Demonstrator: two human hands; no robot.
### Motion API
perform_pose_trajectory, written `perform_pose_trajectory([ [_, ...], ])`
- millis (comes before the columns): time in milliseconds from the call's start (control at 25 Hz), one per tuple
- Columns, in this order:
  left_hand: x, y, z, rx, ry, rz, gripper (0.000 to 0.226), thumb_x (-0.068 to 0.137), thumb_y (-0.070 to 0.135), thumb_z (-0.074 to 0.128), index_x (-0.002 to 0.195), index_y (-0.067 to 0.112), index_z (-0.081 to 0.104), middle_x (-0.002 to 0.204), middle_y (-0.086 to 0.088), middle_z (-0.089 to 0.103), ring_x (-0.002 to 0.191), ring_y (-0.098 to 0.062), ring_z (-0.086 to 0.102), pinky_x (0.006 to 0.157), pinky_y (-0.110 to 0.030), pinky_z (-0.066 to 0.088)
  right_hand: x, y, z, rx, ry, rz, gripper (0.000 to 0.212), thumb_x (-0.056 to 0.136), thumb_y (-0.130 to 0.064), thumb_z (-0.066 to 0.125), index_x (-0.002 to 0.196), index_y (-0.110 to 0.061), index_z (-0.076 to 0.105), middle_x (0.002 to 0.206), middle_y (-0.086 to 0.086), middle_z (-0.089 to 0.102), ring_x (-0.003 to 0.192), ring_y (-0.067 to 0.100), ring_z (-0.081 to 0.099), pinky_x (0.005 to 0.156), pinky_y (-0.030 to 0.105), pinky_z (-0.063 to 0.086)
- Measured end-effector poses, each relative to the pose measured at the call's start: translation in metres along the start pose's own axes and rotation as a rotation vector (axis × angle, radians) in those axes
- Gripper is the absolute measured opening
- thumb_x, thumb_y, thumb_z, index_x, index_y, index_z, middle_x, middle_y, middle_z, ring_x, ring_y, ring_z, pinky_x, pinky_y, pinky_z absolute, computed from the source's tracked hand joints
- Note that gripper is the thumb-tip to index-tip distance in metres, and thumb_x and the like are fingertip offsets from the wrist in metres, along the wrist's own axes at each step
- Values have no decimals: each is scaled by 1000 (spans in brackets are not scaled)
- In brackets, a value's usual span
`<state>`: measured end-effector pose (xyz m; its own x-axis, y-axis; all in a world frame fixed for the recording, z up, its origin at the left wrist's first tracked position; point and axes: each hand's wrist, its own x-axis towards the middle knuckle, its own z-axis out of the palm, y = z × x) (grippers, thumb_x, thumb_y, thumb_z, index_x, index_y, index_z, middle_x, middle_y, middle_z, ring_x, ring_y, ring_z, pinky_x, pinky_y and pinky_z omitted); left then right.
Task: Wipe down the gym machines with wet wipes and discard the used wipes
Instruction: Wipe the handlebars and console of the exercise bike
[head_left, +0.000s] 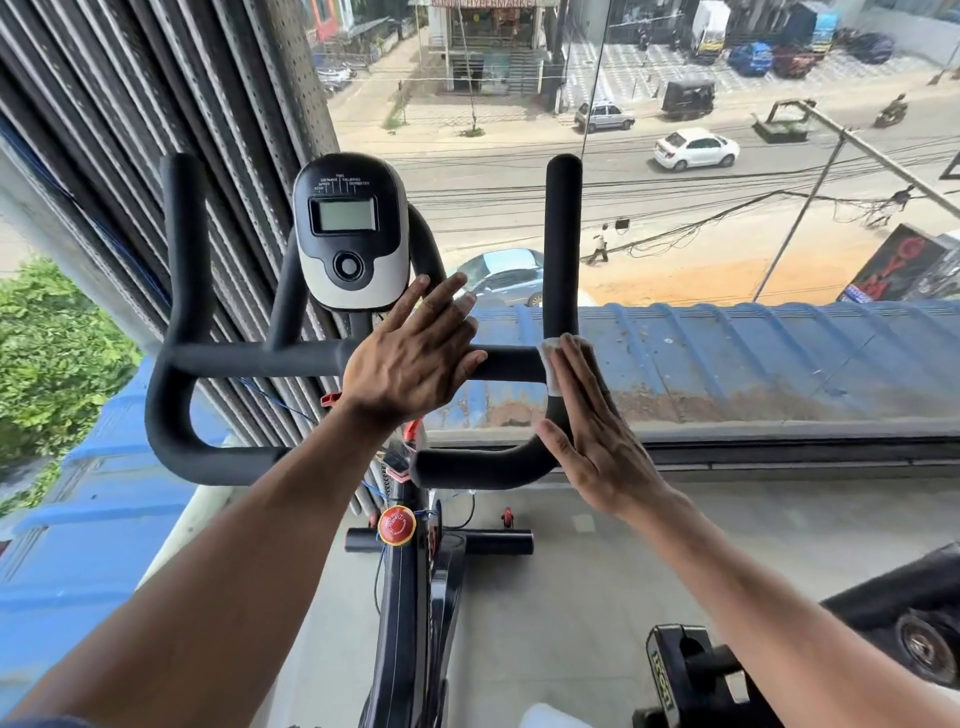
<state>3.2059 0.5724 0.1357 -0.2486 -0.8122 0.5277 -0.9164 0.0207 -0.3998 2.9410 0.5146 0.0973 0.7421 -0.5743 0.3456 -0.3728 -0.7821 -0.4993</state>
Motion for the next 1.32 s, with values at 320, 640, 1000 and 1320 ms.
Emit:
perform_pose_trajectory([
  [320,0,3,2,-15,87,6,48,110,43,42,118,5,71,145,-13,59,153,-30,35,127,-52,22,31,42,-23,-135,-62,-272,74,104,-50,30,161,-6,18,171,6,7,159,24,0,126,55,13],
  [640,-1,3,4,-17,59,-16,56,112,45,34,121,4,70,145,-13,60,153,-30,35,128,-51,21,100,62,-50,-561,-18,-515,77,105,-58,24,154,1,37,168,14,21,158,27,8,124,59,15],
  [1000,0,4,1,15,51,-24,54,111,45,36,122,5,70,144,-12,60,153,-29,34,127,-50,22,161,74,-98,-726,48,-705,69,106,-51,35,150,2,42,164,19,28,156,31,17,123,60,18],
  [1320,0,5,0,36,55,-24,51,109,46,41,120,6,70,142,-12,62,152,-29,36,126,-51,26,179,87,-105,-803,68,-871,54,95,-23,43,142,2,53,153,21,46,152,35,30,119,66,21],
])
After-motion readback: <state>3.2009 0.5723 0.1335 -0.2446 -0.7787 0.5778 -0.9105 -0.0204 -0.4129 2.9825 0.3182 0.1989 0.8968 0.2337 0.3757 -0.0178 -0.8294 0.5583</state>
